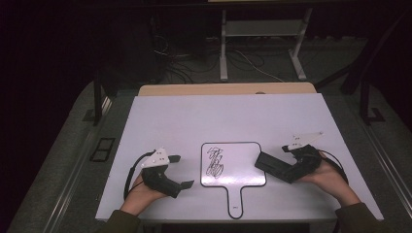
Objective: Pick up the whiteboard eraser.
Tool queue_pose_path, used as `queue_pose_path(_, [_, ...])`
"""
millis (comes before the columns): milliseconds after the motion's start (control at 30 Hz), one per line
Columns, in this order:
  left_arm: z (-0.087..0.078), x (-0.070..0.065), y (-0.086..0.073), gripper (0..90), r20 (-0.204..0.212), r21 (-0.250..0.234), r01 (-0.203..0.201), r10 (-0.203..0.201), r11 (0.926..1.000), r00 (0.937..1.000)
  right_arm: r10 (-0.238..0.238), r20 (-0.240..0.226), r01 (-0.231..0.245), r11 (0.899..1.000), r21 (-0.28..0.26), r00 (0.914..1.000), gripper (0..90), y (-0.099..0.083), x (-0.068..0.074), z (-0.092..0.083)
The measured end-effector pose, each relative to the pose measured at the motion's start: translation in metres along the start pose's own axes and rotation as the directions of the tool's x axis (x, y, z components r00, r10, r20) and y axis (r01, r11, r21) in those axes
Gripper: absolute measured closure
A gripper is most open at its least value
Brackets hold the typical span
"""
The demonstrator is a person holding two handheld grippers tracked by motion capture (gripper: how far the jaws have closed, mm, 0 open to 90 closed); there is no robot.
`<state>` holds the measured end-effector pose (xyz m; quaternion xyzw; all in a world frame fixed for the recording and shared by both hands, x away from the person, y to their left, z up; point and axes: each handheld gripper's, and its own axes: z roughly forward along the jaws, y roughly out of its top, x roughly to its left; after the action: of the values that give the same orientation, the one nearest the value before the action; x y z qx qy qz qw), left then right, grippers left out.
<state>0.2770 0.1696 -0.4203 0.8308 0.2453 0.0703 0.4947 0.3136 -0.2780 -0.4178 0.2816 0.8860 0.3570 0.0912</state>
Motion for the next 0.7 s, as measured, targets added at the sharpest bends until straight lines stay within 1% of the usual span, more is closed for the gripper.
queue_pose_path(33, [0.0, 0.0, 0.0, 0.0, 0.0, 0.0, 0.0, 0.0, 1.0, 1.0, 0.0, 0.0, 0.0, 1.0, 0.0, 1.0, 2.5, 0.0, 0.0, 0.0])
queue_pose_path(133, [0.0, 0.0, 0.0, 0.0, -0.001, -0.001, 0.001, -0.001, 1.0, 1.0, -0.007, 0.005, 0.007, 1.0, 0.027, 1.0, 2.6, -0.001, 0.0, 0.003])
queue_pose_path(200, [0.0, 0.0, 0.0, 0.0, -0.001, -0.001, 0.001, -0.001, 1.0, 1.0, -0.01, -0.003, 0.01, 0.999, 0.034, 0.9999, 6.7, -0.001, 0.0, 0.003])
queue_pose_path(300, [0.0, 0.0, 0.0, 0.0, 0.0, -0.001, 0.001, -0.001, 1.0, 1.0, -0.008, -0.006, 0.008, 0.999, 0.044, 0.9999, 6.7, -0.002, 0.0, 0.003])
queue_pose_path(433, [0.0, 0.0, 0.0, 0.0, -0.001, 0.0, 0.003, -0.003, 1.0, 1.0, -0.01, 0.006, 0.009, 0.998, 0.056, 0.9999, 6.7, -0.003, 0.0, 0.006])
queue_pose_path(467, [0.0, 0.0, 0.0, 0.0, -0.001, 0.001, 0.0, 0.0, 1.0, 1.0, -0.011, 0.004, 0.01, 0.998, 0.068, 0.9999, 13.9, -0.003, 0.0, 0.007])
queue_pose_path(500, [0.0, 0.0, 0.0, 0.0, -0.001, 0.001, 0.0, 0.0, 1.0, 1.0, -0.016, -0.013, 0.017, 0.997, 0.072, 0.9998, 18.1, -0.003, 0.0, 0.007])
queue_pose_path(567, [0.0, 0.0, 0.0, 0.0, -0.001, 0.001, 0.001, -0.001, 1.0, 1.0, -0.025, -0.014, 0.026, 0.997, 0.078, 0.9996, 18.1, -0.003, 0.001, 0.008])
queue_pose_path(700, [0.0, 0.0, 0.0, 0.0, -0.002, 0.0, 0.001, -0.001, 1.0, 1.0, -0.022, -0.009, 0.023, 0.996, 0.089, 0.9997, 18.1, -0.003, 0.002, 0.01])
